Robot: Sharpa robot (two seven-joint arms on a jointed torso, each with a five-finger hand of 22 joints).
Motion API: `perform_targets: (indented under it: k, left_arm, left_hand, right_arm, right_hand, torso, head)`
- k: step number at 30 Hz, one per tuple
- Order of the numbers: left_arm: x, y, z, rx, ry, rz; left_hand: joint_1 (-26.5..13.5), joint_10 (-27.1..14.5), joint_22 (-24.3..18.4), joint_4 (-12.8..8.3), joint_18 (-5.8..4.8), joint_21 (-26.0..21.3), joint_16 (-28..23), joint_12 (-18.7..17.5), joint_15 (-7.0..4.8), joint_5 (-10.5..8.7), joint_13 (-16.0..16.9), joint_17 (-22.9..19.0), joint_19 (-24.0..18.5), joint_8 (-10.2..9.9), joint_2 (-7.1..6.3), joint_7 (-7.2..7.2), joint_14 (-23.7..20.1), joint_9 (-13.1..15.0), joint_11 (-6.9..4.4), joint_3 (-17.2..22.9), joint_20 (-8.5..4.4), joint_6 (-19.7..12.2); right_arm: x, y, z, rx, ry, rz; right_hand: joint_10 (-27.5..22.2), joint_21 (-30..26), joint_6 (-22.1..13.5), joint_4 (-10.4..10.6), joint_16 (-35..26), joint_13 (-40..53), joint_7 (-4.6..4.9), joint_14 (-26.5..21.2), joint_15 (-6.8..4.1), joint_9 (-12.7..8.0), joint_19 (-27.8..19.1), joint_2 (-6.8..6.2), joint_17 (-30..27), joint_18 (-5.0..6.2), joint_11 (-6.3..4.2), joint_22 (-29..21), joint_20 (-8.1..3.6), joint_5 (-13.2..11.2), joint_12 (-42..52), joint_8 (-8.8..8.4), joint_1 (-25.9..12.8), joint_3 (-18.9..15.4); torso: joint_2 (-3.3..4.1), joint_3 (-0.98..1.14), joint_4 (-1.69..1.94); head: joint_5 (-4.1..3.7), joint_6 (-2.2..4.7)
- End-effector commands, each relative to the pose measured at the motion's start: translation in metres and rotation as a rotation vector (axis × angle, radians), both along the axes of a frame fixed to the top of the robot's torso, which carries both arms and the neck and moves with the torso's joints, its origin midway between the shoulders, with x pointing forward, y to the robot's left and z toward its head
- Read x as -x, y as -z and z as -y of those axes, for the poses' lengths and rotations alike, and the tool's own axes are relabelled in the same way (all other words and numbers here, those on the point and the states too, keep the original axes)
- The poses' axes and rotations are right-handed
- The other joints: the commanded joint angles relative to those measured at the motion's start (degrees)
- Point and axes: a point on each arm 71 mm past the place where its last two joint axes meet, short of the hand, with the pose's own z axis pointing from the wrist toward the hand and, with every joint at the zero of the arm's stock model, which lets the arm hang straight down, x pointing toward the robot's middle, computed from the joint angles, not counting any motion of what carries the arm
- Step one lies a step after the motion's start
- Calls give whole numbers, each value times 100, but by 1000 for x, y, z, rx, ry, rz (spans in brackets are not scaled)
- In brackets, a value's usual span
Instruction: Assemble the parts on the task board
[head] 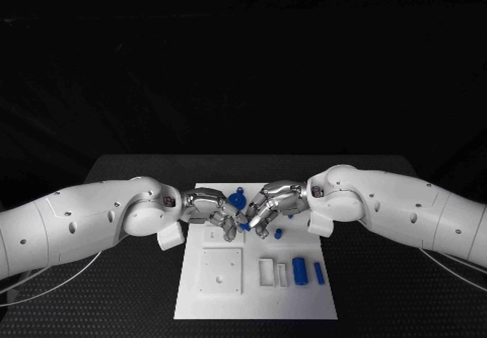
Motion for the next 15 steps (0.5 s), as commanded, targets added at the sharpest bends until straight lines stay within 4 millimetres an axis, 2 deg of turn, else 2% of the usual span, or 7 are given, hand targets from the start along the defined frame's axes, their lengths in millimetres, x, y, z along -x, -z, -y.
perform_targets:
  k: [1,7,15]
  left_arm:
    - [1,-5,7,65,0,-17]
    - [1,-5,8,59,4,-21]
    - [1,-4,10,47,6,-15]
  left_hand:
    - [53,31,141,-6,-43,30,31,21,-7,-20,8,-1,-9,-13,109,-1,-32,11,-42,70,25,55]
    - [113,63,141,-5,-43,75,44,18,-8,-173,7,2,-24,-22,99,-11,-34,21,-50,161,30,84]
    - [128,95,133,28,-43,133,55,-32,-11,-584,-21,-4,-28,-72,-18,-7,-25,10,-47,223,26,108]
  right_arm:
    - [5,0,-7,-10,-41,-8]
    - [4,0,-7,-13,-31,-3]
    - [3,0,-7,-13,-18,4]
  right_hand:
    - [-23,-18,3,-25,-34,11,-53,-40,-12,4,2,67,8,80,3,5,20,38,12,11,-4,-8]
    - [-23,-18,2,-25,-34,13,-53,-40,-11,8,3,66,10,80,3,6,20,38,13,11,-5,-9]
    - [-23,-18,3,-23,-34,17,-52,-40,-11,13,4,65,14,80,3,6,21,38,14,11,-7,-10]
  torso:
    - [1,-1,2]
    - [2,-2,6]
    - [3,-2,3]
  head:
    - [-10,-8]
    - [-11,-15]
    - [-13,-29]
